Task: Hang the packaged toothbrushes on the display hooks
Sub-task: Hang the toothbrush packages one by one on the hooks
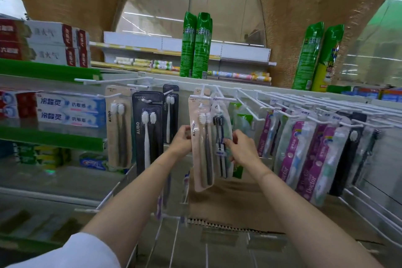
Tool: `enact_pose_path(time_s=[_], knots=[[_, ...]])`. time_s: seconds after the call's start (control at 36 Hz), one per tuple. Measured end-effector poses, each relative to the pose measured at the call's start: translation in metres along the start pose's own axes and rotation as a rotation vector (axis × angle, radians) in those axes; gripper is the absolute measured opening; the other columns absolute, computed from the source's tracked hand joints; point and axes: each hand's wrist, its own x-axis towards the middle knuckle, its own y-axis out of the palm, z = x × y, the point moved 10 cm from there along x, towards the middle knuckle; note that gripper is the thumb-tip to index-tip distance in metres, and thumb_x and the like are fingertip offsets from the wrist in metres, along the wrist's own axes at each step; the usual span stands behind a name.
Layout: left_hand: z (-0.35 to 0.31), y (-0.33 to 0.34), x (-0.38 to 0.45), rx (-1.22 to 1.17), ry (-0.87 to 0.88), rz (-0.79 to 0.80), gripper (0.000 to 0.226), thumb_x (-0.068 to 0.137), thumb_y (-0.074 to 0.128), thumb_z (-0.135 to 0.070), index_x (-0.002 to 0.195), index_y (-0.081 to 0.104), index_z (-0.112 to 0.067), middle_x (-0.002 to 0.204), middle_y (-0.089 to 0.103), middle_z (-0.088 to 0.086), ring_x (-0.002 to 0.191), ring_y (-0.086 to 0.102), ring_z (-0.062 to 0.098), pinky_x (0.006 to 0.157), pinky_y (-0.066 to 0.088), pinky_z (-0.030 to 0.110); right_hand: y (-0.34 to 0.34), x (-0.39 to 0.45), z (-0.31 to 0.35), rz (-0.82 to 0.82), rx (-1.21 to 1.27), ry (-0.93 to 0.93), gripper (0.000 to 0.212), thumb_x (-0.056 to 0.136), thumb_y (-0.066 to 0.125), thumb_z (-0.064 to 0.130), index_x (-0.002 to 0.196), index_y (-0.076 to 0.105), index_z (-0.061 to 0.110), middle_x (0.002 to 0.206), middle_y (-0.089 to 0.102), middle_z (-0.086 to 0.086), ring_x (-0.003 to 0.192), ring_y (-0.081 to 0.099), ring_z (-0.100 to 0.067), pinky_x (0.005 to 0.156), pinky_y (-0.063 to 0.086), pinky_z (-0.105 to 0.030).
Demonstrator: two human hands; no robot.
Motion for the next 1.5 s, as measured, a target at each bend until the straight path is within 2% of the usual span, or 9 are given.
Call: enact_pose_path(time_s=[0.14, 0.25, 0.61, 0.78, 0.92, 1.03, 1.11, 1.28, 1.5], knots=[[-0.01, 0.003, -0.006, 0.117, 0.154, -0.043, 0.008, 0.087, 0.061, -0.007, 0.094, 0.064, -0.009, 0.082, 0.064, -0.002, 0.082, 0.061, 0.016, 0.067, 0.049, 0.019, -0.001, 0.0, 0.0, 0.004, 0.021, 0.003, 0.023, 0.096, 0.05, 0.028, 0.098, 0.049, 0.005, 0.091, 0.056, -0.006, 0.06, 0.061, -0.022, 0.051, 0.054, -0.03], [-0.011, -0.004, -0.004, 0.138, 0.164, -0.059, 0.022, 0.089, 0.06, -0.017, 0.109, 0.06, -0.025, 0.1, 0.067, -0.002, 0.097, 0.062, 0.019, 0.087, 0.051, 0.038, 0.0, 0.001, -0.002, 0.016, 0.01, -0.003, 0.022, 0.097, 0.049, 0.028, 0.097, 0.049, 0.007, 0.09, 0.056, -0.004, 0.062, 0.063, -0.022, 0.053, 0.055, -0.031], [-0.032, -0.029, -0.022, 1.039, 0.119, -0.132, 0.022, 0.096, 0.038, -0.03, 0.098, 0.058, -0.023, 0.094, 0.048, 0.004, 0.087, 0.056, 0.029, 0.07, 0.044, 0.035, 0.004, 0.003, 0.005, -0.033, 0.047, -0.036, 0.016, 0.099, 0.045, 0.023, 0.088, 0.045, 0.012, 0.081, 0.054, -0.003, 0.064, 0.058, -0.022, 0.052, 0.05, -0.031], [-0.011, -0.033, -0.034, 0.87, -0.048, -0.072, 0.019, 0.093, 0.042, -0.023, 0.096, 0.055, -0.011, 0.105, 0.061, 0.015, 0.093, 0.058, 0.032, 0.077, 0.044, 0.034, 0.008, 0.003, 0.003, -0.03, 0.043, -0.021, 0.014, 0.099, 0.045, 0.022, 0.093, 0.05, 0.011, 0.086, 0.057, -0.004, 0.065, 0.058, -0.019, 0.06, 0.054, -0.036], [0.015, -0.037, -0.063, 0.457, -0.177, -0.134, 0.019, 0.083, 0.043, -0.009, 0.097, 0.054, -0.004, 0.104, 0.059, 0.018, 0.094, 0.056, 0.032, 0.08, 0.044, 0.031, 0.005, 0.0, 0.004, -0.103, 0.023, -0.066, 0.021, 0.092, 0.054, 0.014, 0.11, 0.045, 0.011, 0.11, 0.047, -0.003, 0.096, 0.051, -0.019, 0.084, 0.046, -0.033], [0.042, -0.041, -0.076, 0.102, -0.2, -0.239, 0.03, 0.068, 0.042, -0.024, 0.097, 0.044, -0.017, 0.106, 0.061, 0.018, 0.092, 0.064, 0.037, 0.087, 0.052, 0.049, 0.012, -0.017, 0.016, -0.034, 0.035, -0.151, 0.008, 0.092, 0.056, 0.019, 0.095, 0.052, 0.012, 0.093, 0.055, -0.002, 0.081, 0.054, -0.015, 0.074, 0.04, -0.026], [0.028, -0.034, -0.101, -0.063, -0.173, -0.311, 0.019, 0.089, 0.037, -0.007, 0.107, 0.034, -0.012, 0.097, 0.056, 0.009, 0.081, 0.064, 0.025, 0.072, 0.053, 0.036, 0.048, -0.038, 0.023, 0.287, 0.068, -0.164, 0.019, 0.094, 0.053, 0.034, 0.087, 0.06, 0.017, 0.084, 0.064, -0.002, 0.06, 0.056, -0.007, 0.057, 0.044, -0.02], [0.005, -0.027, -0.117, 0.053, 0.015, -0.392, 0.009, 0.096, 0.043, -0.019, 0.1, 0.042, -0.011, 0.093, 0.054, 0.004, 0.08, 0.054, 0.016, 0.067, 0.045, 0.031, 0.1, -0.077, 0.031, 0.705, 0.061, -0.167, 0.018, 0.09, 0.057, 0.039, 0.099, 0.056, 0.023, 0.094, 0.064, 0.002, 0.063, 0.061, -0.008, 0.054, 0.049, -0.018], [-0.038, 0.01, -0.124, 0.06, 0.249, -0.219, 0.023, 0.085, 0.057, -0.039, 0.077, 0.051, -0.018, 0.072, 0.054, 0.0, 0.069, 0.052, 0.019, 0.067, 0.047, 0.043, 0.08, -0.083, 0.02, 0.658, 0.404, -0.083, 0.017, 0.092, 0.057, 0.016, 0.108, 0.061, 0.009, 0.09, 0.068, -0.006, 0.07, 0.067, -0.013, 0.06, 0.053, -0.021]])
